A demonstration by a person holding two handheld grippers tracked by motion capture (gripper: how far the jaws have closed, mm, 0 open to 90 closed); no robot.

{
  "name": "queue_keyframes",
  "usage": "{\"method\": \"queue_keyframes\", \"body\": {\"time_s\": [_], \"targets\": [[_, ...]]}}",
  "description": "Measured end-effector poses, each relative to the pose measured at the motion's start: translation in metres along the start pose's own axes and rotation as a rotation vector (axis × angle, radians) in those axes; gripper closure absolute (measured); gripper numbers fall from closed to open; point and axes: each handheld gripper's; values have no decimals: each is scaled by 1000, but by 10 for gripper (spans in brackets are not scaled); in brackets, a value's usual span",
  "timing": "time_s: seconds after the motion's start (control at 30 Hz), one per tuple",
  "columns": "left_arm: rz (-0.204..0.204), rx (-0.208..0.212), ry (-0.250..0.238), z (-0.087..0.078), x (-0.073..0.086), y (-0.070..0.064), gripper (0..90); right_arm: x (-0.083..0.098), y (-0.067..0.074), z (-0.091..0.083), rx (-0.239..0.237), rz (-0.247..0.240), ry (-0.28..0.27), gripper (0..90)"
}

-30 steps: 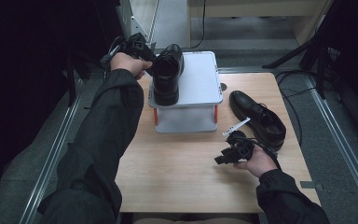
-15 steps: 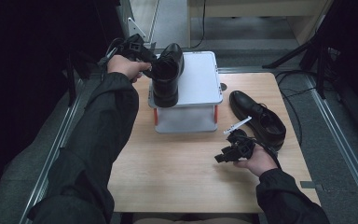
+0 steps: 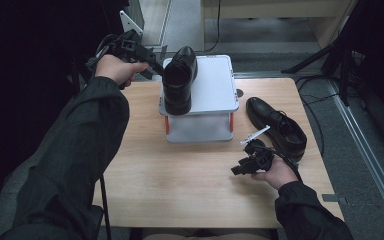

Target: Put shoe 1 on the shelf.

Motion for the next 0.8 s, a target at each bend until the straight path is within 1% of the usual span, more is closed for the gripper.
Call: {"method": "queue_keyframes", "body": {"time_s": [0.13, 0.23, 0.27, 0.3, 0.4, 0.57, 0.67, 0.77, 0.8], "targets": [[2, -1, -14, -8, 7, 8, 500, 0, 0, 0, 0, -1, -2, 491], [7, 12, -18, -9, 11, 15, 496, 0, 0, 0, 2, 0, -1, 491], [7, 24, -22, -7, 13, 18, 491, 0, 0, 1, 1, 0, -1, 491], [7, 34, -22, -5, 14, 22, 483, 0, 0, 0, 1, -1, -1, 490], [8, 33, -20, 1, 18, 33, 485, 0, 0, 1, 3, 1, 2, 490], [3, 47, -17, 14, 25, 51, 484, 0, 1, 3, 6, -8, 11, 486], [-17, 50, -10, 25, 29, 62, 476, 0, 2, 4, 10, -9, 12, 485], [-30, 60, -18, 35, 32, 75, 477, -1, 1, 4, 10, -5, 12, 485], [-30, 62, -11, 39, 33, 79, 477, -1, 1, 4, 9, -5, 10, 485]]}}
Point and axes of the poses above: each handheld gripper's, and its own axes: z roughly forward along the jaws, x roughly out of its underside, y roughly to its left, and after that the axes turned 10 degrees about y, right-handed
